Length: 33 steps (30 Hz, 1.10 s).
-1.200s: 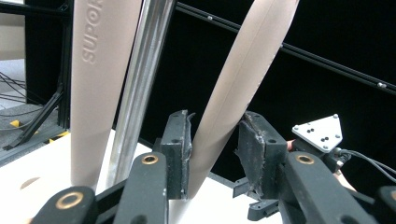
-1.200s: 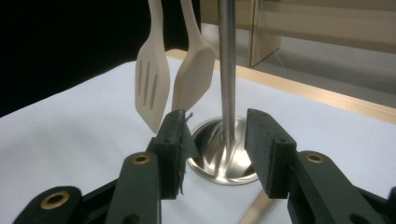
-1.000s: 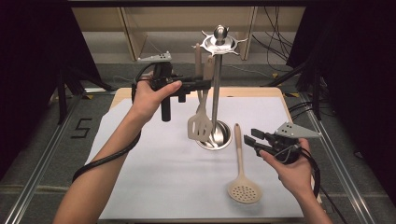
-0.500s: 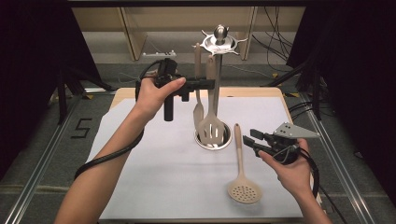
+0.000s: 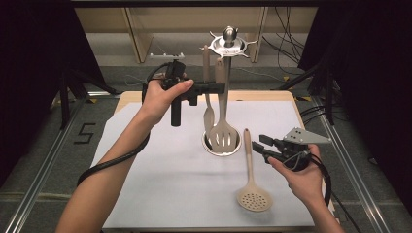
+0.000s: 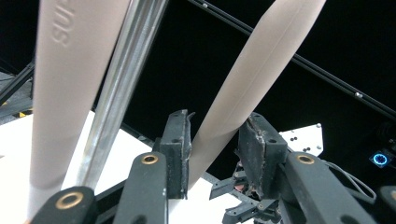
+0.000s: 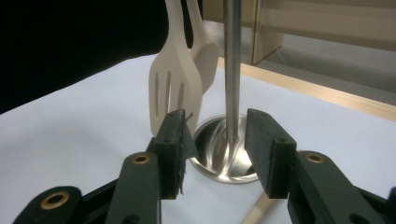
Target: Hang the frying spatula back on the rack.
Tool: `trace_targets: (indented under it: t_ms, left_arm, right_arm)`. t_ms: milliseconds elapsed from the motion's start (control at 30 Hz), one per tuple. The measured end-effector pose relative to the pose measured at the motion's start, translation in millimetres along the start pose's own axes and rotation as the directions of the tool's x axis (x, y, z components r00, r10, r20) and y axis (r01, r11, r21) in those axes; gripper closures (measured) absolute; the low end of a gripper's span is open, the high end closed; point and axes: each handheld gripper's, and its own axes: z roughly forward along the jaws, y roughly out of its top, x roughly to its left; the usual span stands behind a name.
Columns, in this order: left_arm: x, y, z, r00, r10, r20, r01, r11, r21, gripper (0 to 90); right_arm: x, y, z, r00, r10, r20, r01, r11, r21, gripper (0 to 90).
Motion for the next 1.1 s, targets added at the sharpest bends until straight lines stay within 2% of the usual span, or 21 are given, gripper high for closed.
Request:
trace_targets:
  t_ms: [100, 200, 267, 400, 467, 500, 533, 567, 667, 800, 833, 867, 967, 1100]
  left_arm:
    - [0.8, -1.8, -2.3, 0.9999, 0.008, -0.008, -0.008, 0.9999, -0.009, 61.8]
    - [1.6, -2.9, -4.6, 0.9995, 0.022, -0.023, -0.022, 0.9995, -0.022, 60.4]
    - [1.4, -3.1, -5.7, 0.9990, 0.029, -0.033, -0.030, 0.9991, -0.030, 59.7]
    - [1.3, -4.9, -7.8, 0.9986, 0.033, -0.041, -0.036, 0.9974, -0.063, 54.5]
    - [1.3, -6.2, -8.6, 0.9984, 0.037, -0.042, -0.040, 0.9966, -0.072, 53.9]
    - [1.0, -6.6, -9.1, 0.9979, 0.043, -0.048, -0.047, 0.9960, -0.077, 54.0]
    - [0.8, -6.6, -9.4, 0.9978, 0.045, -0.049, -0.048, 0.9957, -0.079, 54.0]
    - [0.5, -6.5, -9.8, 0.9979, 0.045, -0.047, -0.049, 0.9951, -0.086, 54.0]
    - [-0.6, -6.4, -10.6, 0.9970, 0.058, -0.051, -0.063, 0.9931, -0.099, 54.3]
    - [-3.8, -6.0, -12.2, 0.9943, 0.086, -0.064, -0.093, 0.9877, -0.125, 55.2]
    - [-4.7, -5.8, -13.2, 0.9929, 0.097, -0.069, -0.106, 0.9849, -0.137, 55.4]
    - [-5.5, -5.7, -14.0, 0.9912, 0.108, -0.076, -0.118, 0.9831, -0.140, 55.7]
    - [-8.0, -5.5, -14.6, 0.9858, 0.138, -0.096, -0.151, 0.9788, -0.138, 56.3]
    - [-8.7, -5.5, -13.8, 0.9795, 0.171, -0.106, -0.186, 0.9722, -0.143, 56.6]
  right_arm:
    - [0.8, -0.5, -0.7, 0.9998, 0.017, 0.004, -0.017, 1.000, 0.015, 59.2]
    - [-0.5, -1.2, 1.2, 0.9998, -0.004, 0.019, 0.004, 1.000, -0.014, 59.2]
    - [-1.3, -0.5, 0.0, 0.9998, -0.016, 0.011, 0.016, 1.000, 0.008, 59.2]
    - [-1.5, -0.6, -0.5, 0.9995, -0.028, 0.016, 0.028, 1.000, 0.006, 59.2]
    - [0.2, -0.7, -1.8, 1.0000, 0.005, 0.005, -0.005, 1.000, 0.022, 59.2]
    - [0.6, -1.2, -1.2, 0.9999, 0.007, 0.016, -0.007, 1.000, 0.007, 59.2]
    - [2.2, -1.8, -0.8, 0.9994, 0.030, 0.018, -0.030, 1.000, 0.006, 59.2]
    - [1.6, -1.2, -2.2, 0.9996, 0.027, 0.006, -0.027, 0.999, 0.029, 59.2]
    - [1.4, -1.3, -1.0, 0.9999, 0.011, 0.012, -0.011, 1.000, 0.012, 59.1]
    - [2.0, -1.5, -1.1, 0.9993, 0.038, 0.002, -0.038, 0.999, 0.024, 59.1]
    - [1.9, -1.5, -1.2, 0.9993, 0.037, 0.002, -0.037, 0.999, 0.024, 59.1]
    - [0.3, -1.6, -0.6, 0.9999, 0.012, 0.010, -0.012, 1.000, 0.008, 59.0]
    - [2.0, -1.6, -1.1, 0.9993, 0.037, 0.002, -0.037, 0.999, 0.026, 59.0]
    - [0.7, -1.5, -0.3, 0.9999, 0.016, 0.002, -0.016, 1.000, 0.026, 59.0]
